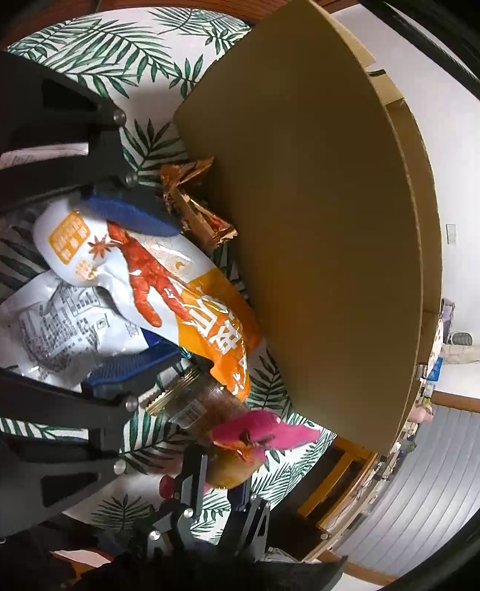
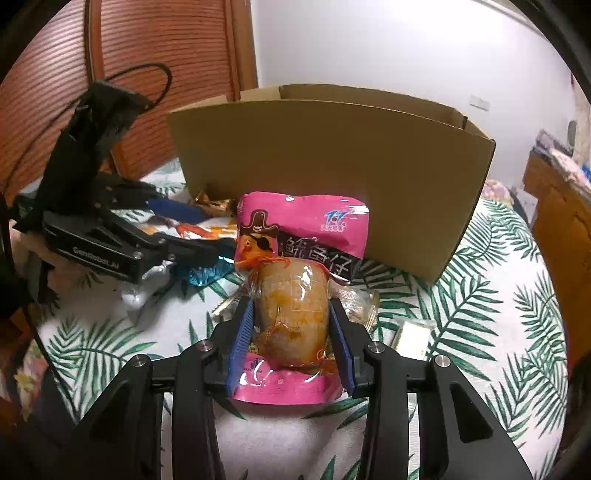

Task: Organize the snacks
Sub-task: 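Grasp the orange spicy-strip pack with the left tool while the right tool grasps the pink fish-snack pack, then carry both packs over the box and open both tools to drop them inside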

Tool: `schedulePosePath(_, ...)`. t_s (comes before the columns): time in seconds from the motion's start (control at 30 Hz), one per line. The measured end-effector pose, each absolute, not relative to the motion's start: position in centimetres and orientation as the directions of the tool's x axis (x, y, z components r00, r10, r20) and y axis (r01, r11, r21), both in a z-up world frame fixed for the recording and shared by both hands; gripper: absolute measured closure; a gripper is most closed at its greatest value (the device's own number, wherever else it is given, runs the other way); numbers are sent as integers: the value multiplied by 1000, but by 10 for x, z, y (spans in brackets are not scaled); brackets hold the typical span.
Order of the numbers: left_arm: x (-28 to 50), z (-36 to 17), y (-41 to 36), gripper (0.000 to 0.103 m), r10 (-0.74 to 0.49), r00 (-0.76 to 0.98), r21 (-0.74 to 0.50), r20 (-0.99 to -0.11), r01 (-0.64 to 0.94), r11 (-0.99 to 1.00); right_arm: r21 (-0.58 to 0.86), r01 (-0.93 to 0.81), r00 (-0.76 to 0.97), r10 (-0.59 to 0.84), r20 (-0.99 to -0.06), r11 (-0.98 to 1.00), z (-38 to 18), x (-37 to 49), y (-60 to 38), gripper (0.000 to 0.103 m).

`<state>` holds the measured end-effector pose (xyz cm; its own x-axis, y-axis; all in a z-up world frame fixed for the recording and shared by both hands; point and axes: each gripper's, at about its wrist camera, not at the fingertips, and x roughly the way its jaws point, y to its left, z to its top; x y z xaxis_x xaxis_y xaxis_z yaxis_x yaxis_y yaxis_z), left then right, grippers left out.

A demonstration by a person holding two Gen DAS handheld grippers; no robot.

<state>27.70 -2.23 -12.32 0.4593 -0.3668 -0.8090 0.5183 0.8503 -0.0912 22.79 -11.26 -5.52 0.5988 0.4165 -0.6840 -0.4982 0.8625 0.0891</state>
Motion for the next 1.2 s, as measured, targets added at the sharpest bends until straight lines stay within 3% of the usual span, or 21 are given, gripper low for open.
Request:
schedulePosePath(0.03,274,-120,-22,60,-372,464,-92,-804,520,849,103,-499,595,426,-682,861,-56,228,-114,63)
schedulePosePath(0.17,265,-115,-25,75,-381,462,-92,-801,534,841,101,-503,595,429,-679,858,-56,228,-113,63)
schedulePosePath(0.77,283,-123,-66,65,-236,488,62,-840,518,853,106,-505,596,435,-675,856,-58,226,-116,63)
schedulePosePath(0.93,281,-124,-72,81,-225,499,88,-837,527,845,107,-506,596,436,-674,856,-58,226,-116,63)
schedulePosePath(1.2,255,-112,-68,86,-239,570,98,-786,497,862,116,-504,601,444,-664,856,-57,225,-118,63)
